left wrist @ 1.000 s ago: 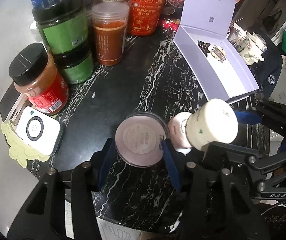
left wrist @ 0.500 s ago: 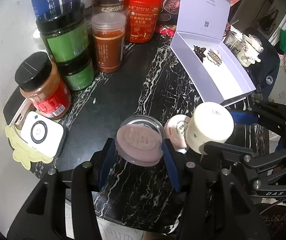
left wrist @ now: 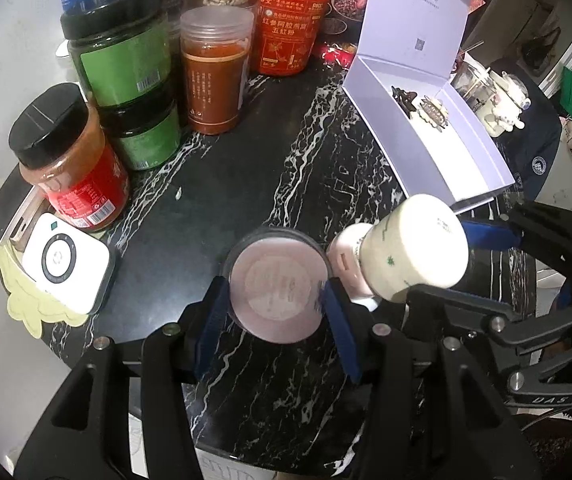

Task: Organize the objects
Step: 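Grasp the pink-lidded jar with the left tool while the right tool holds the cream jars, then lift the cream jar with the right tool while the left tool lifts the pink-lidded jar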

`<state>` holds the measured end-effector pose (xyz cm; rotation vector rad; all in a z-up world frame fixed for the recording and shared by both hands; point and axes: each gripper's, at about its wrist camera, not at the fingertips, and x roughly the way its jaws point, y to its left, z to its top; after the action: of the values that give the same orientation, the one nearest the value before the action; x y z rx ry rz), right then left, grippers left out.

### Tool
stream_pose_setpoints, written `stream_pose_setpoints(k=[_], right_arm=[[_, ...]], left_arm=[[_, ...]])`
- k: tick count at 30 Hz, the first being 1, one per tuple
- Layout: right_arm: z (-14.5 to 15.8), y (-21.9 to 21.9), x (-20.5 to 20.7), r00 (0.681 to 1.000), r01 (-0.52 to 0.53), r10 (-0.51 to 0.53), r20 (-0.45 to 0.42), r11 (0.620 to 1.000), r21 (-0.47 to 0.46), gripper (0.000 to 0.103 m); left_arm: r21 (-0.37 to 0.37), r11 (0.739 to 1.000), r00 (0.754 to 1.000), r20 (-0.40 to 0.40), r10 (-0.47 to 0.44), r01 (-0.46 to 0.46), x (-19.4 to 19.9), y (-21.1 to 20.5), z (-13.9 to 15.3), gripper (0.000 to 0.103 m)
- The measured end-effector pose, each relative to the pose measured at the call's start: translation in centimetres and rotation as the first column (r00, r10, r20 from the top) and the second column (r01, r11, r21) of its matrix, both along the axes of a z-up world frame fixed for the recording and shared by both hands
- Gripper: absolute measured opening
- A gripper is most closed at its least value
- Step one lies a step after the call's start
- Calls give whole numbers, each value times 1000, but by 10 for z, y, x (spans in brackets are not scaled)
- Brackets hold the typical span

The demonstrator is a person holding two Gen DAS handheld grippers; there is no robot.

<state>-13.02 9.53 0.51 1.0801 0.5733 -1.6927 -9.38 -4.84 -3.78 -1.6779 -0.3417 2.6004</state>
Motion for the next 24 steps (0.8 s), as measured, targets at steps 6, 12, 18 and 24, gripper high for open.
stream_pose_setpoints(k=[6,12,18,24], right_arm=[[-3,-5,-1,1000,-4,4,21,1000,3,59],[-11,-9,-1,1000,-10,10,-5,1000,26,37],[-19,1,-4,999,23,-23,31,1000,-1,35],[7,49,-16,991,132,-131,5,990,-56,61]], left_arm=[[-8,1000,1000,7,-1,1,-4,-1,-3,53],[-13,1000,1000,11,0,0,-3,-3,-8,49],[-14,1000,1000,1,-9,9,-3,-3,-10,49],[0,1000,1000,-12,0,0,0,-3,-5,48]])
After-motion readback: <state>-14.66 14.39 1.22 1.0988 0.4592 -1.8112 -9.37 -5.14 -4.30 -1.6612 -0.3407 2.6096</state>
